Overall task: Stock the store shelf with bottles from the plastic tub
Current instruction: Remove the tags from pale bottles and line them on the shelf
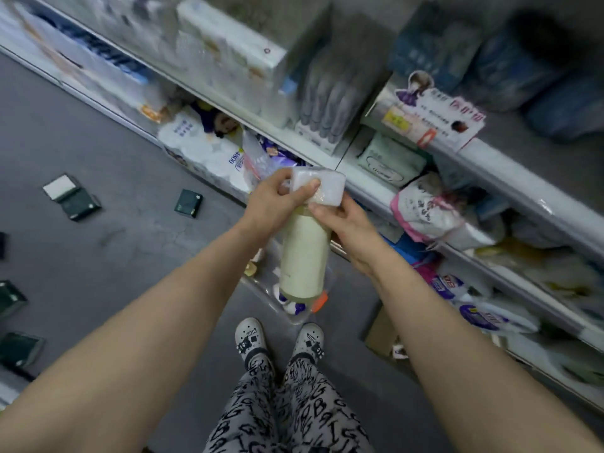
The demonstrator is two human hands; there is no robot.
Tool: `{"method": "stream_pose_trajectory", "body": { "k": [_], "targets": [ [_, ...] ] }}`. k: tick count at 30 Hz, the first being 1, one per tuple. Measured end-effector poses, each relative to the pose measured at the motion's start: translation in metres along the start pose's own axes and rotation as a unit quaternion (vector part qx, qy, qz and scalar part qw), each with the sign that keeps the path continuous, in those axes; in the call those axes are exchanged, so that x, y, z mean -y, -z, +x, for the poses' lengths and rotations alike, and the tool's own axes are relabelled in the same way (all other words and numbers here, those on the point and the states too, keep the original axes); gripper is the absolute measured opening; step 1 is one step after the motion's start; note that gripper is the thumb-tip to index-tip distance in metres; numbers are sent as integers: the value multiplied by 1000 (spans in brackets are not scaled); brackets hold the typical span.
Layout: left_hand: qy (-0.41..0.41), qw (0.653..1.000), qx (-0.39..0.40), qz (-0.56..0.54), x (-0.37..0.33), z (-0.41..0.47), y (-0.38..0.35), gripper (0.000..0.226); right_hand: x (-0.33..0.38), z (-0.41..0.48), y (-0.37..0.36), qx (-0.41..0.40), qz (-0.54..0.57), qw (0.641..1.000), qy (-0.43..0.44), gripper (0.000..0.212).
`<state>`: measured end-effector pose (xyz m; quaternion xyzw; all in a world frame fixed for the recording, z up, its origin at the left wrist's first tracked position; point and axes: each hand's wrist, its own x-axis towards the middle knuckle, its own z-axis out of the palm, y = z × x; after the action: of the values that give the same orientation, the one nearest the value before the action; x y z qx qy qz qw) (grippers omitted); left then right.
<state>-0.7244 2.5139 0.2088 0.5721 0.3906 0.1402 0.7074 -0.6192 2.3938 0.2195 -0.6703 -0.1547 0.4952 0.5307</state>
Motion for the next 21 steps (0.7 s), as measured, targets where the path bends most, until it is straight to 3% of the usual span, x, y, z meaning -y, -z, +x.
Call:
{"method": "stream_pose_trajectory", "body": {
  "k": [11, 21],
  "targets": [
    [-56, 997, 54, 20, -119, -40, -26, 33, 98, -66, 18, -42, -15, 995, 93, 39],
    [-140, 983, 106, 47, -212, -59, -52, 33, 176, -110, 38, -75, -13, 978, 194, 38]
  ]
}}
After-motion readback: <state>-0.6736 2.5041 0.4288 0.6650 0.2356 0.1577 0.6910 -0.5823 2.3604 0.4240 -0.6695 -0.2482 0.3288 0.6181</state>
